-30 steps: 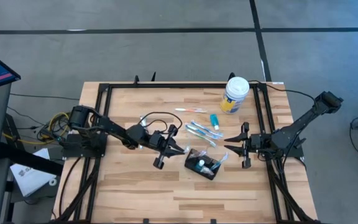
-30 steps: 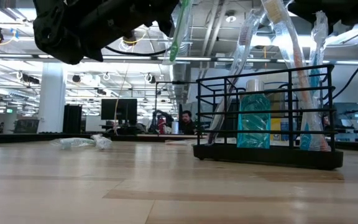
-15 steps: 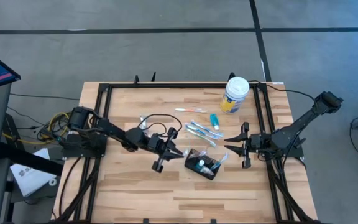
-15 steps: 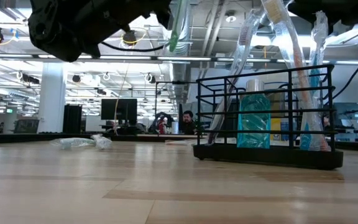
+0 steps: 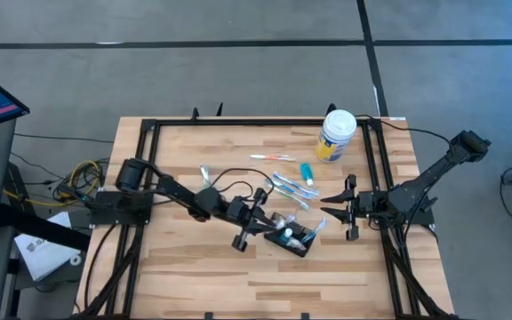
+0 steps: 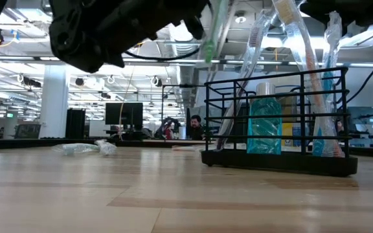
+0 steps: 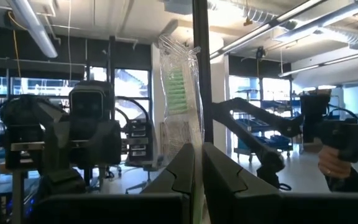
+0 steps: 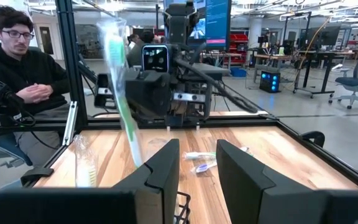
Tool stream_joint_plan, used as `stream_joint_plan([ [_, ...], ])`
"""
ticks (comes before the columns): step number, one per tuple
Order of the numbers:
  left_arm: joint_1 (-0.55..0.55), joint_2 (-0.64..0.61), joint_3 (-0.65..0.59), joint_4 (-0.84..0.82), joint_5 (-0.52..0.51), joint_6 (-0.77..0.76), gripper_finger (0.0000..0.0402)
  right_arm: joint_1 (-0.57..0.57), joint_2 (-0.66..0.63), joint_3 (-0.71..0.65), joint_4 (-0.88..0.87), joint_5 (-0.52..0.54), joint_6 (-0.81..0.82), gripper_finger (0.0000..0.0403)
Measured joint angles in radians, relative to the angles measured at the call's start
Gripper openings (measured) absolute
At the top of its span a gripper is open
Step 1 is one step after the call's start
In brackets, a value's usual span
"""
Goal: Pick & Place toothbrushing station
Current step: Put the middle green toothbrush into the mesh organizer
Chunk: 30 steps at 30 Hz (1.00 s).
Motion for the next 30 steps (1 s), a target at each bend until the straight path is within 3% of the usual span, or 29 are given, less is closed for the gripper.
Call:
stream_joint_plan([
  [20, 0.005, 0.059, 0.048, 0.0, 0.023, 0.049, 0.0006, 0.0, 0.0, 0.0, 0.0, 0.0, 0.0, 0.0098],
  [30, 0.006, 0.082, 0.055, 0.004, -0.028, 0.056, 0.0006, 0.0, 0.0, 0.0, -0.001, 0.0, 0.0, 0.0098],
])
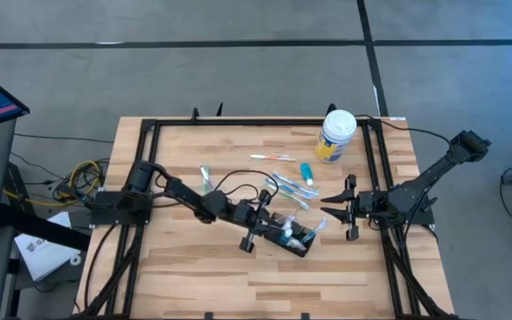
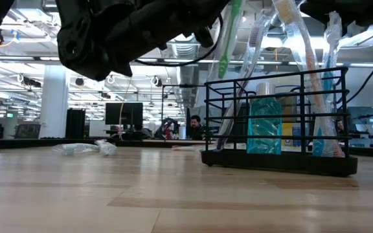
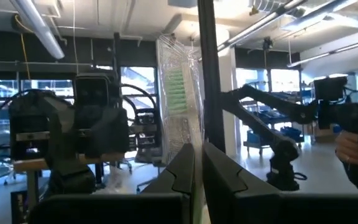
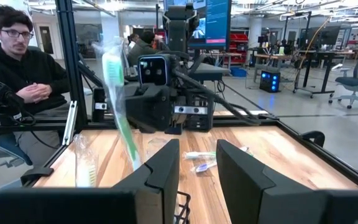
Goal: Pick & Place toothbrushing station
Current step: Put the middle green toothbrush into the mesh organizer
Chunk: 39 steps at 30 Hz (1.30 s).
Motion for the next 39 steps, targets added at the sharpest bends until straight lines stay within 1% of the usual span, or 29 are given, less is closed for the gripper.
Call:
stream_joint_plan([
  [7, 0.0, 0.052, 0.026, -0.002, -0.002, -0.002, 0.0007, 0.0, 0.0, 0.0, -0.001, 0.0, 0.0, 0.0098],
  [20, 0.0, 0.054, 0.025, -0.004, -0.01, -0.002, 0.001, 0.0, 0.0, 0.0, -0.004, 0.0, 0.0, 0.0098],
  [26, 0.0, 0.054, 0.025, -0.033, -0.01, -0.002, 0.0011, 0.0, 0.0, 0.0, -0.004, 0.0, 0.0, 0.0098],
  [34, 0.0, 0.054, 0.024, -0.048, -0.01, -0.001, 0.0033, 0.0, 0.0, 0.0, -0.004, 0.0, 0.0, 0.0098],
  [39, 0.0, 0.054, 0.024, -0.048, -0.01, -0.001, 0.0034, 0.0, 0.0, 0.0, -0.004, 0.0, 0.0, 0.0098],
])
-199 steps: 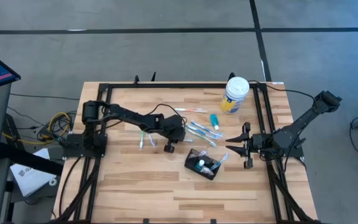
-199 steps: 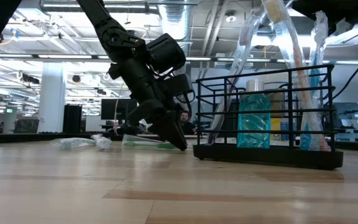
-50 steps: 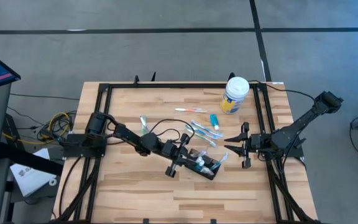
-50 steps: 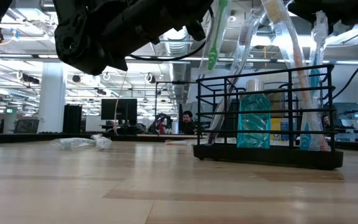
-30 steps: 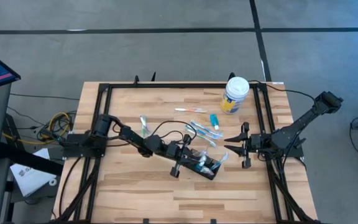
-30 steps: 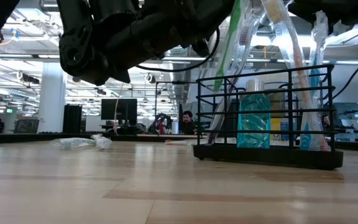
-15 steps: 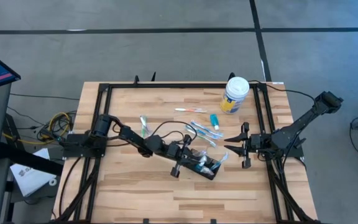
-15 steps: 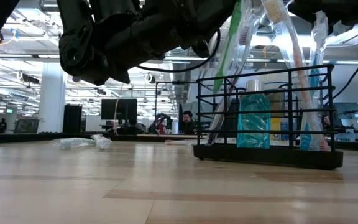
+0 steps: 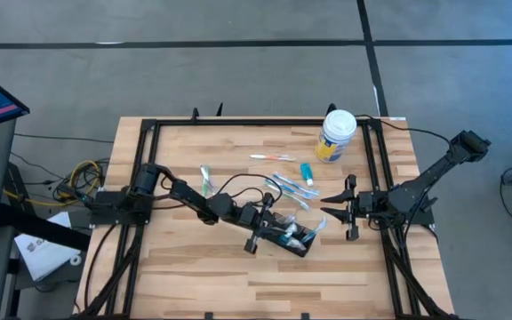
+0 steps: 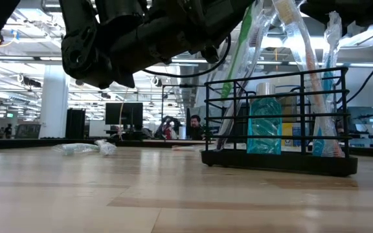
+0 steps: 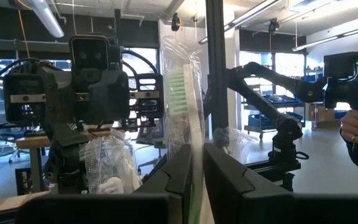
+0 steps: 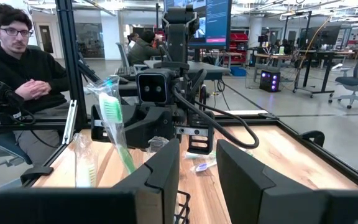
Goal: Pick & Place toothbrushing station
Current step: Put the middle green toothbrush into the mesh organizer
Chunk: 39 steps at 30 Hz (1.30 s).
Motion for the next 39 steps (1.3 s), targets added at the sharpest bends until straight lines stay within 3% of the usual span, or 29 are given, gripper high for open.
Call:
stream_joint_plan([
  [39, 0.036, -0.001, -0.11, 0.007, 0.0, -0.011, 0.0025, 0.0, 0.0, 0.0, -0.001, 0.0, 0.0, 0.0098],
])
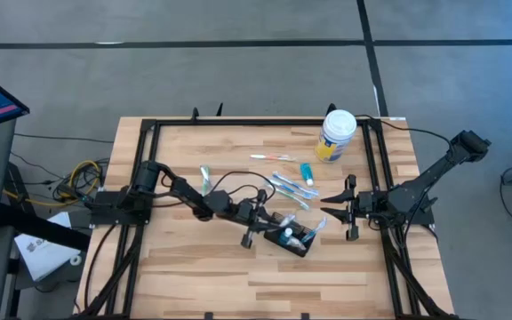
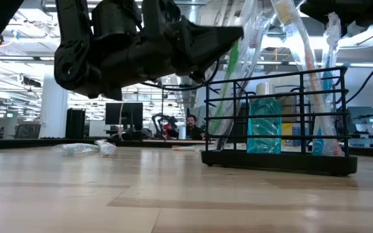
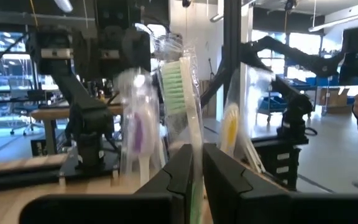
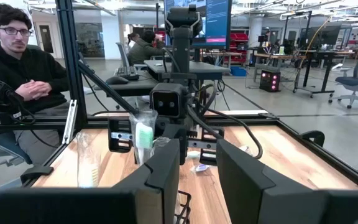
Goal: Pick & Place toothbrushing station
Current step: Put the middle green toothbrush into the mesh organizer
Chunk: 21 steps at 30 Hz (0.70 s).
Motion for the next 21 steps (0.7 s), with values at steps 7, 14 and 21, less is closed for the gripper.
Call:
stream_joint_plan([
  [7, 0.0, 0.0, -0.051, 0.014, -0.004, 0.0, 0.0027, 0.0, 0.0, 0.0, -0.003, 0.0, 0.0, 0.0098],
  [14, 0.0, -0.001, -0.083, 0.018, -0.011, 0.011, 0.0027, 0.0, 0.0, 0.0, -0.003, 0.0, 0.0, 0.0098],
  [21, 0.001, -0.003, -0.109, 0.022, -0.052, 0.017, 0.0031, 0.0, 0.0, 0.0, -0.003, 0.0, 0.0, 0.0098],
])
